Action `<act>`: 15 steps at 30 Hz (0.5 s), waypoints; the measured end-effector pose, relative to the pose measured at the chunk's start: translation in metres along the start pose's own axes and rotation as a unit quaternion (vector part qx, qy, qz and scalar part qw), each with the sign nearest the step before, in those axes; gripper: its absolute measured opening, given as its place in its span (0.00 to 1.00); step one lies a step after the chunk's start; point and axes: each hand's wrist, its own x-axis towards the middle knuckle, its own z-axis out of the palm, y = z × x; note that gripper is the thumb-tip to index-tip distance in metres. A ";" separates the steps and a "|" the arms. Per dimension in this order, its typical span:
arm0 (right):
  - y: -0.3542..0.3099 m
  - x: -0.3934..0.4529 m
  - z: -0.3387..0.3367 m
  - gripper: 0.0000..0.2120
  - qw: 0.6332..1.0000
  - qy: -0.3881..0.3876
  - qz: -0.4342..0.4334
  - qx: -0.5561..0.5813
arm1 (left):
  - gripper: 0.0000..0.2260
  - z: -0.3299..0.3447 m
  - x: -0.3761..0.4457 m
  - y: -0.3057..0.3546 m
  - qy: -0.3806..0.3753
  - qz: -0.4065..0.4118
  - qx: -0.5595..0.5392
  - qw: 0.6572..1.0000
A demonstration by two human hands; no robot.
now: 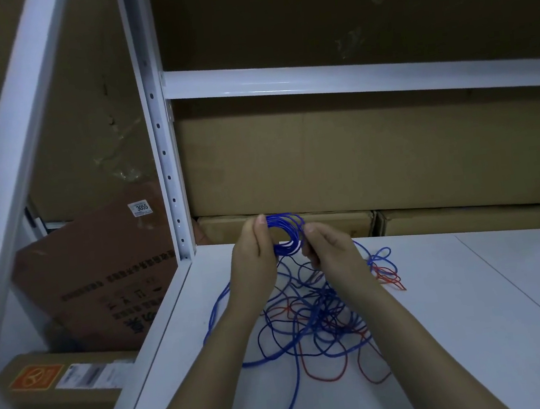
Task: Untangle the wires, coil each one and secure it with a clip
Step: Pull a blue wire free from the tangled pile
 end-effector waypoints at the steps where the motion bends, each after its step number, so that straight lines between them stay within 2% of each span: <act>1: 0.000 -0.001 0.003 0.19 1.000 0.006 -0.004 0.006 | 0.15 0.001 0.000 0.001 0.007 0.002 -0.001 1.000; 6: 0.000 -0.001 0.018 0.16 0.998 0.059 0.005 0.029 | 0.14 0.008 0.000 0.000 0.041 0.019 -0.001 0.999; 11: -0.004 -0.002 0.024 0.18 0.999 0.039 -0.003 0.016 | 0.13 0.009 0.001 -0.006 0.069 0.041 0.007 0.997; 15: -0.006 -0.002 0.031 0.13 0.998 0.028 -0.045 -0.019 | 0.13 0.009 0.002 -0.006 0.074 0.032 -0.004 0.997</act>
